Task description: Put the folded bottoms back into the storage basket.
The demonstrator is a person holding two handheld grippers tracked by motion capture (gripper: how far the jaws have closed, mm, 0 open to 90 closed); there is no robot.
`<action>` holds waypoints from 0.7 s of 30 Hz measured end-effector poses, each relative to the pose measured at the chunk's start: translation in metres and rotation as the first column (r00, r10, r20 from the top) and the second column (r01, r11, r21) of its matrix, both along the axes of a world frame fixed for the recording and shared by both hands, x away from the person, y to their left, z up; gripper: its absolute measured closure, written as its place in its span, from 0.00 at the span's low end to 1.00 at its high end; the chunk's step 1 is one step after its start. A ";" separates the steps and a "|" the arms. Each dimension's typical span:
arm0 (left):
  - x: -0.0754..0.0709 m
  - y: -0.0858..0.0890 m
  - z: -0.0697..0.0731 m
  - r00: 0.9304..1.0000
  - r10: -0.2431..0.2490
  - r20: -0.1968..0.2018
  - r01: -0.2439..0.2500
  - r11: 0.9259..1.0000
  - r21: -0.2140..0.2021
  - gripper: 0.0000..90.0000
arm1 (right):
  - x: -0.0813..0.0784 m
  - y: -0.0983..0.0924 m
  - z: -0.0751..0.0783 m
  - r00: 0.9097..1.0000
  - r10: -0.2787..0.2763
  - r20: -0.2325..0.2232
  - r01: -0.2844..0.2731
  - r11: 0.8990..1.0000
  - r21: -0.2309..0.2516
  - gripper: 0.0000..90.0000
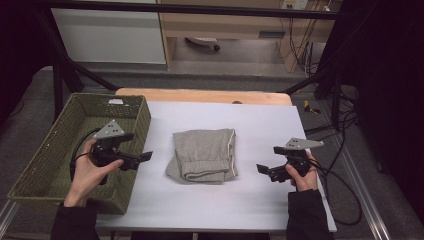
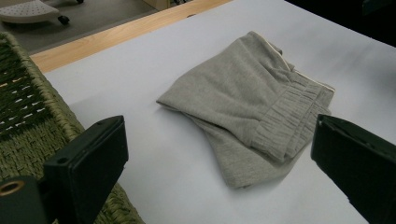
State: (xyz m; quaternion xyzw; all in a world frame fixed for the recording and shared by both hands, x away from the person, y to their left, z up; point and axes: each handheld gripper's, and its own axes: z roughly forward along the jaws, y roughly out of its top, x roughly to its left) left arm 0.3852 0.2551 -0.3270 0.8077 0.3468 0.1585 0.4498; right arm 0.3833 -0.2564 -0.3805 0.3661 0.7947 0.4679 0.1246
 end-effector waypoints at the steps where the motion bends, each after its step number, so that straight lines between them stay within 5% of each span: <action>1: 0.001 -0.001 0.000 1.000 0.002 -0.002 -0.002 1.000 -0.002 0.04 | 0.000 0.000 0.000 1.000 0.001 0.000 -0.001 1.000 0.001 0.01; 21: 0.004 -0.041 0.002 1.000 -0.012 0.004 0.012 1.000 0.026 0.04 | -0.001 -0.002 0.001 1.000 0.001 0.004 -0.001 1.000 0.005 0.01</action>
